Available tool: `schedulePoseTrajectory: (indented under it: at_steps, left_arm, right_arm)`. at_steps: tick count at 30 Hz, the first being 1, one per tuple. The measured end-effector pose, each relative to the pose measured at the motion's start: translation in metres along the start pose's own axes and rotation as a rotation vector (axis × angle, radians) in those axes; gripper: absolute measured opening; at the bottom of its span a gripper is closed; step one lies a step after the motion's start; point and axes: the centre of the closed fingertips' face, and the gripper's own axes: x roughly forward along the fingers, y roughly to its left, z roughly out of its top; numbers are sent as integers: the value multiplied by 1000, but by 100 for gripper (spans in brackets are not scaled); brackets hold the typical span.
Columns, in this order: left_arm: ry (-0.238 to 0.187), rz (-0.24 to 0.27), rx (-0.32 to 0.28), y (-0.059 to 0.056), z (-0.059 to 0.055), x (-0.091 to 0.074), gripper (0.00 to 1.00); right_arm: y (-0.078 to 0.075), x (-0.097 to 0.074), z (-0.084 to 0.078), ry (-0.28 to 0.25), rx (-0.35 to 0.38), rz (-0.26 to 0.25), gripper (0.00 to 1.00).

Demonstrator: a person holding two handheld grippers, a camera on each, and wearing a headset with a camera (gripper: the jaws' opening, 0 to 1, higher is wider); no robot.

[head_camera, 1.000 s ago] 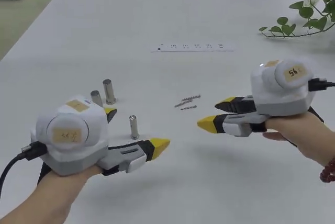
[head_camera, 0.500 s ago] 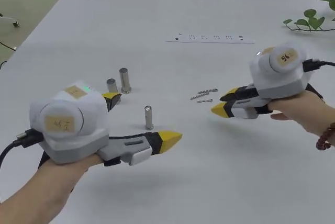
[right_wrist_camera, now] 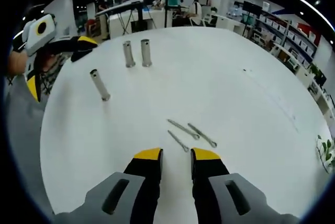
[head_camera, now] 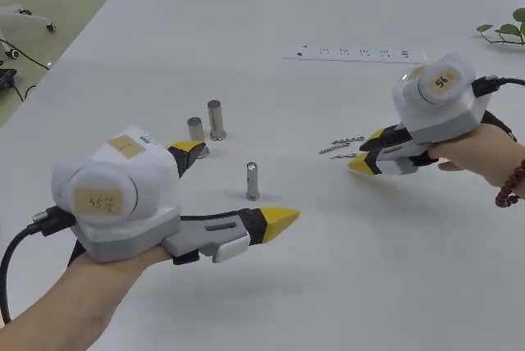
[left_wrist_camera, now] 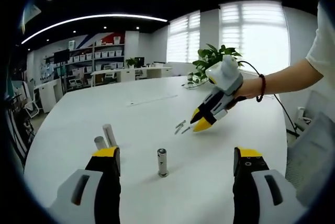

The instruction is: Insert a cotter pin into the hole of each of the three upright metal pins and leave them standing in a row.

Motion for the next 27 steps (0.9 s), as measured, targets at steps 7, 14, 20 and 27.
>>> schedulePoseTrajectory:
  at_steps: [7, 14, 20, 27]
  left_arm:
    - [-3, 7, -16, 3, -2, -2, 86]
    - [8, -6, -2, -4, -4, -3, 85]
    - [9, -27, 5, -9, -5, -3, 84]
    - [26, -33, 27, -12, -8, -5, 83]
  right_arm:
    - [-3, 7, -2, 32, -27, 33, 22]
    - [-1, 11, 1, 77, -95, 93, 21]
    - [0, 12, 1, 112, -115, 140, 18]
    - [-1, 12, -1, 142, -185, 147, 13]
